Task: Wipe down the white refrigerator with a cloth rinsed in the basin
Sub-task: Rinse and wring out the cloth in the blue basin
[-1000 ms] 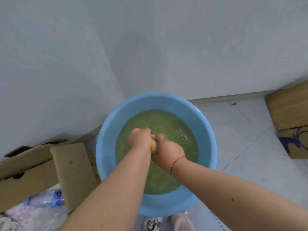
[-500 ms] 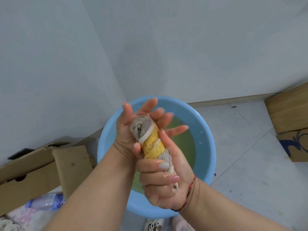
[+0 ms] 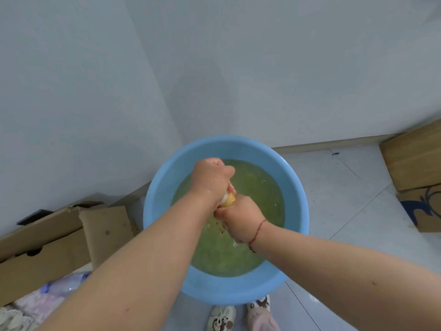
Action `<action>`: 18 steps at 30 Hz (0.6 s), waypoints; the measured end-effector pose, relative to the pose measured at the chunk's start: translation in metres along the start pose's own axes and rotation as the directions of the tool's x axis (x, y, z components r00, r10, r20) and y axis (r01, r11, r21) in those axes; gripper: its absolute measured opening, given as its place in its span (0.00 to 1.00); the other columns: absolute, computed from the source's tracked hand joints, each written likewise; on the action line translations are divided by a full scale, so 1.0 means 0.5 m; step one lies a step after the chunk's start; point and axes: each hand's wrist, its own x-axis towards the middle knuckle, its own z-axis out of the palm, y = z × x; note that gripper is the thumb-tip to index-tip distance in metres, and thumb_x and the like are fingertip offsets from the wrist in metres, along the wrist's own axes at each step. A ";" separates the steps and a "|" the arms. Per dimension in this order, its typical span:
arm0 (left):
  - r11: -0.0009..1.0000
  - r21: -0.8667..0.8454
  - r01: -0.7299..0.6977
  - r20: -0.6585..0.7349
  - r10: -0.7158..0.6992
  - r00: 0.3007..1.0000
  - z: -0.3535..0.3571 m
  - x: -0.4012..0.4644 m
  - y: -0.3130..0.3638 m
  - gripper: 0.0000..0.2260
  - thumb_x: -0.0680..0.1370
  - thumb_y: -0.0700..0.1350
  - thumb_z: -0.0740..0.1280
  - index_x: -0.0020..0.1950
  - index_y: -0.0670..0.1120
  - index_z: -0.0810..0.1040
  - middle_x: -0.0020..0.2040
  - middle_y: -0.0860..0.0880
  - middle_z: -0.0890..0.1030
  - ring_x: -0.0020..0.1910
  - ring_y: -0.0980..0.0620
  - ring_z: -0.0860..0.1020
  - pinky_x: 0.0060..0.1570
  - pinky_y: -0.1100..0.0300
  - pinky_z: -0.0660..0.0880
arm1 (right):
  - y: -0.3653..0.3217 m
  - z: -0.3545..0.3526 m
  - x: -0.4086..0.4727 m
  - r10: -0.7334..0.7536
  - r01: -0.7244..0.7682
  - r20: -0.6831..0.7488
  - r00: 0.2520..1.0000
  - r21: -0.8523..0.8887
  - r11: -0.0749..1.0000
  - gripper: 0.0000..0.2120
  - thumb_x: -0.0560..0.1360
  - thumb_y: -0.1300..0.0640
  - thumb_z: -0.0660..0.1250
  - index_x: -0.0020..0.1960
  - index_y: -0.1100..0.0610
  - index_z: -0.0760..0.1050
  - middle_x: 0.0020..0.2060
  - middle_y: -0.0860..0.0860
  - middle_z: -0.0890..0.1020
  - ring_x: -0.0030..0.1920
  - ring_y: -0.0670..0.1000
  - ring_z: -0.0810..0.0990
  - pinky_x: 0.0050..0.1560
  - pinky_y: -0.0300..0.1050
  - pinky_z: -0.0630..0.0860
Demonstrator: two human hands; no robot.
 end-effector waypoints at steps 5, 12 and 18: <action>0.990 0.129 0.052 -0.176 -0.029 0.984 0.023 0.012 -0.058 0.10 0.69 0.33 0.62 0.31 0.45 0.65 0.28 0.41 0.73 0.15 0.55 0.71 0.19 0.68 0.62 | 0.058 0.022 0.042 -0.032 0.008 -0.086 0.996 -0.270 0.963 0.07 0.71 0.55 0.66 0.36 0.51 0.70 0.30 0.49 0.77 0.33 0.52 0.77 0.34 0.41 0.73; 0.977 0.156 0.142 -0.219 -0.106 0.970 0.044 0.032 -0.110 0.07 0.59 0.39 0.61 0.29 0.46 0.63 0.28 0.42 0.71 0.28 0.45 0.75 0.31 0.57 0.66 | 0.096 0.027 0.047 0.004 -0.059 -0.136 0.991 -0.397 0.916 0.13 0.73 0.51 0.63 0.55 0.55 0.73 0.36 0.50 0.78 0.37 0.54 0.77 0.36 0.41 0.72; 0.968 -0.029 0.249 -0.203 -0.250 0.947 0.031 0.016 -0.100 0.09 0.69 0.39 0.70 0.31 0.43 0.73 0.29 0.44 0.80 0.30 0.45 0.78 0.44 0.49 0.80 | 0.099 0.018 0.028 -0.042 -0.086 -0.257 0.965 -0.466 0.881 0.14 0.69 0.48 0.66 0.52 0.53 0.69 0.36 0.48 0.78 0.36 0.51 0.79 0.33 0.42 0.74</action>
